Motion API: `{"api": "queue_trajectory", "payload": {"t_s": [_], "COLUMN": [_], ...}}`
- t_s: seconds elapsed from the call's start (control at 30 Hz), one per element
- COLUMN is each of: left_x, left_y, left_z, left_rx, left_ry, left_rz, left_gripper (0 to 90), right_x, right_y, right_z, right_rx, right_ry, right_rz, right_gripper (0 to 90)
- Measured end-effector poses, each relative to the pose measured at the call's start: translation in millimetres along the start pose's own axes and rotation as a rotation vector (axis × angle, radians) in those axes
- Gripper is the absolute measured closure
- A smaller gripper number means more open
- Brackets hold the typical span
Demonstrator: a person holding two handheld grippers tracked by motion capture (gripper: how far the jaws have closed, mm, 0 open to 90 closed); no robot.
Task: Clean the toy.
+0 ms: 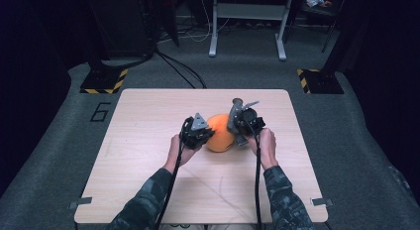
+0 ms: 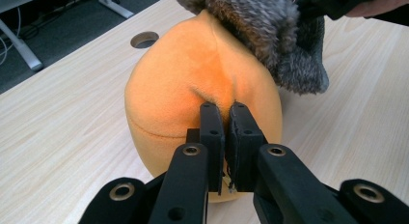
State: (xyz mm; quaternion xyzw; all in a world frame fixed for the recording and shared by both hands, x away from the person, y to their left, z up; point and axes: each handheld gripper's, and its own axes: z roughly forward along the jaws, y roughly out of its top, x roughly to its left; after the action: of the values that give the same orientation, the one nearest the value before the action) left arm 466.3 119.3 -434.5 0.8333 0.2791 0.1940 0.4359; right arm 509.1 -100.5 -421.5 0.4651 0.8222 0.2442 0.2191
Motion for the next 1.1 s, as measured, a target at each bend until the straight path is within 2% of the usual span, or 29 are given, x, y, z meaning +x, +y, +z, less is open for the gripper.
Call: {"api": "queue_trajectory", "payload": {"t_s": [0.03,0.13,0.2,0.27,0.33,0.4,0.43,0.47,0.5,0.57,0.73,0.8,0.83,0.97,1.1], "left_x": [-0.3,0.1,-0.5,-1.2,-1.4,-1.3,-1.9,-1.9,-2.8,-2.3,-4.2,-3.7,-3.7,-3.7,-3.0], "left_y": [-0.5,-0.9,-0.6,-0.4,-0.2,-0.2,-0.1,-0.1,-0.1,-0.9,-1.3,-1.6,-1.9,-2.4,-2.6], "left_z": [0.3,0.5,0.7,0.9,0.6,0.3,0.3,0.3,0.4,0.2,1.8,1.5,1.5,1.7,1.7], "left_rx": [-0.006,-0.005,-0.005,-0.006,-0.004,-0.002,-0.003,-0.003,0.007,0.007,0.004,0.014,0.015,0.009,0.003], "left_ry": [0.003,0.002,-0.004,-0.001,-0.002,-0.01,-0.011,-0.011,-0.014,-0.013,-0.01,-0.007,-0.007,-0.003,0.007], "left_rz": [-0.003,0.002,0.001,0.003,0.005,0.005,0.006,0.006,0.015,0.015,0.011,0.024,0.023,0.012,-0.005], "left_gripper": [86.4,86.3,86.2,86.2,86.2,86.2,86.2,86.2,86.2,86.2,86.3,86.3,86.3,86.3,86.2], "right_x": [-3.0,-3.6,4.4,14.2,25.1,34.5,38.6,38.6,47.6,50.3,42.8,37.9,33.9,19.2,6.3], "right_y": [-1.7,-2.0,1.3,5.6,10.2,14.1,15.8,15.8,18.0,18.3,18.0,16.8,16.3,12.5,5.0], "right_z": [-0.3,-10.6,-19.6,-27.5,-33.4,-36.3,-36.3,-36.3,-32.9,-30.1,-26.1,-23.7,-21.6,-14.4,-14.4], "right_rx": [-0.003,-0.042,-0.072,-0.102,-0.126,-0.133,-0.134,-0.134,-0.122,-0.121,-0.111,-0.103,-0.101,-0.076,-0.079], "right_ry": [-0.001,0.009,0.018,0.055,0.071,0.103,0.106,0.106,0.104,0.095,0.089,0.077,0.071,0.032,0.054], "right_rz": [0.017,0.019,-0.007,-0.024,-0.053,-0.088,-0.109,-0.109,-0.134,-0.143,-0.136,-0.107,-0.106,-0.043,0.009], "right_gripper": [74.4,74.4,74.4,74.3,74.3,74.3,74.3,74.3,74.2,74.3,74.4,74.4,74.4,74.4,73.8]}}
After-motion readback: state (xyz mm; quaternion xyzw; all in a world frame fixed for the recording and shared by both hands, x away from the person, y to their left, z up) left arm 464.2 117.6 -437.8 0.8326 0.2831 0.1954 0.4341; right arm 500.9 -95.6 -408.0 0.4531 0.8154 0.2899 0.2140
